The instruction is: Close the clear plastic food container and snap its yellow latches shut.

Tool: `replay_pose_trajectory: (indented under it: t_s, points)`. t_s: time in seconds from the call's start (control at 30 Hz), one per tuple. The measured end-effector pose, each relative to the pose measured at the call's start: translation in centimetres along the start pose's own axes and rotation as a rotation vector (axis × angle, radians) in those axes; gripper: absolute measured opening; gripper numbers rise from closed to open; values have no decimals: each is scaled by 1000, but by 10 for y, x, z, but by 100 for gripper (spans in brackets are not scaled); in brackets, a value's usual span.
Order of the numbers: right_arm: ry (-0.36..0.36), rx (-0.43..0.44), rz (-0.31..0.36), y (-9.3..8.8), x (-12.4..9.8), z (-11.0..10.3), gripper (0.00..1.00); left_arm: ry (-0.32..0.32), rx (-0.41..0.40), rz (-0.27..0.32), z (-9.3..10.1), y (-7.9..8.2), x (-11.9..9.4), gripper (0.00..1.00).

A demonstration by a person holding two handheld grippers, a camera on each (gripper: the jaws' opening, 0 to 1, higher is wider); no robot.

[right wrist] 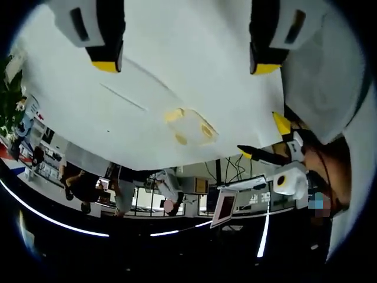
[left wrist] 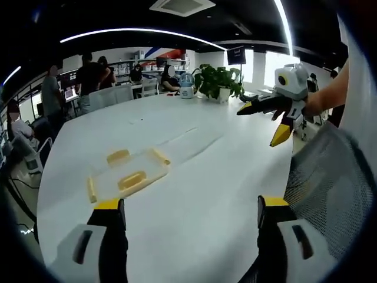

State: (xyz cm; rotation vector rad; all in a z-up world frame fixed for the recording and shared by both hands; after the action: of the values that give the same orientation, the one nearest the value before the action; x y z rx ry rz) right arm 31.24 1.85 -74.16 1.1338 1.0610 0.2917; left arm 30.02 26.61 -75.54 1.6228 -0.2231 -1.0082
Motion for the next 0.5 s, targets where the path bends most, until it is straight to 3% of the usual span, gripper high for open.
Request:
replay_pose_trajectory:
  t_s: [0.5]
  points:
    - [27, -31, -10, 10, 21, 14, 86, 4, 13, -22, -20, 0, 6, 90]
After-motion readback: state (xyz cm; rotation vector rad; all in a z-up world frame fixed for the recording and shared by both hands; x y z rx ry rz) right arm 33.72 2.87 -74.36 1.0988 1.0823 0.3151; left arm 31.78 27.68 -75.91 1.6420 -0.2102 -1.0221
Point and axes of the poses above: the point that each gripper's makers call its tool centre point, and the gripper's own axes: x roughly forward along the fingers, z roughly to its right, y roughly out of its top, the point moved 5 cm from there along -x, roughly backward along the fingers, and after that the axes turned 2 degrees about y, right-handed, at the moved point
